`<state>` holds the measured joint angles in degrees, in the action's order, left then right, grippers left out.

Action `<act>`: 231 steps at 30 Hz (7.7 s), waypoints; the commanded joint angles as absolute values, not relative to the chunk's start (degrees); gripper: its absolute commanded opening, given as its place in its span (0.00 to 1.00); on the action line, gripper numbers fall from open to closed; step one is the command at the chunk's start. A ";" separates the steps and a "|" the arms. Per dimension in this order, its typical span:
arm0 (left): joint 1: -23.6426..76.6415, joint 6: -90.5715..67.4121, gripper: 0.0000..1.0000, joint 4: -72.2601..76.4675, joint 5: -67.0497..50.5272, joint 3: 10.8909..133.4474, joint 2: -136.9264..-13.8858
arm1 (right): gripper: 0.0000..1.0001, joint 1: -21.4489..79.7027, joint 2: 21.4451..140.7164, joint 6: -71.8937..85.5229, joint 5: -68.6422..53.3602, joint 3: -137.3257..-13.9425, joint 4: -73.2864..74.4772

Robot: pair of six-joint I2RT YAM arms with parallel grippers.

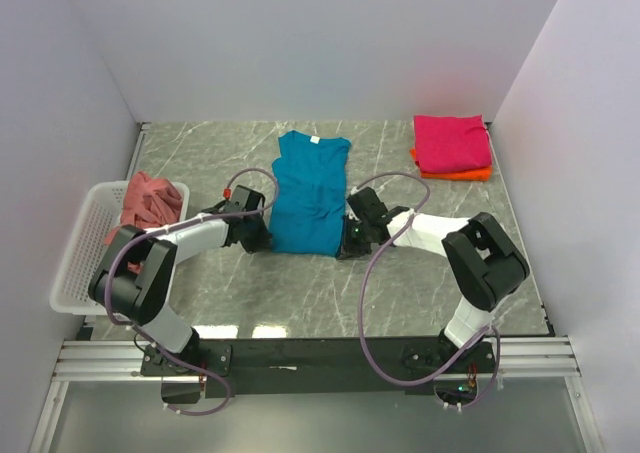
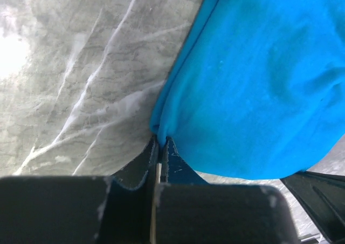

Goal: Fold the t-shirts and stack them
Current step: Fold the tshirt, then neatly place the folded tshirt to the corner

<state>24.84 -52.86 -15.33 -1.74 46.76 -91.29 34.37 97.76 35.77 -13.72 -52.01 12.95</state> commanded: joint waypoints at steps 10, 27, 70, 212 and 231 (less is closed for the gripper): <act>33.30 -58.96 0.01 -29.76 4.74 33.67 -65.79 | 0.00 43.24 77.65 42.27 -11.34 -39.82 18.72; 28.83 -53.70 0.01 -26.10 18.98 63.16 -71.88 | 0.00 33.49 79.70 30.85 -1.14 -67.13 24.60; 17.67 -36.74 0.99 -22.07 0.71 104.69 -120.34 | 0.71 16.87 124.20 25.58 -17.40 -108.73 31.38; 19.16 -51.15 0.99 -26.28 18.72 58.44 -78.04 | 0.00 15.39 119.71 -24.52 44.03 -112.32 26.10; 18.54 -51.85 0.99 -30.06 23.47 64.42 -84.82 | 0.00 8.00 119.62 -19.78 32.35 -125.24 31.81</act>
<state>18.68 -50.96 -29.21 21.56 62.06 -85.10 8.62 122.69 -21.28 34.28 -121.19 32.08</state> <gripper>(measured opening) 0.994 0.039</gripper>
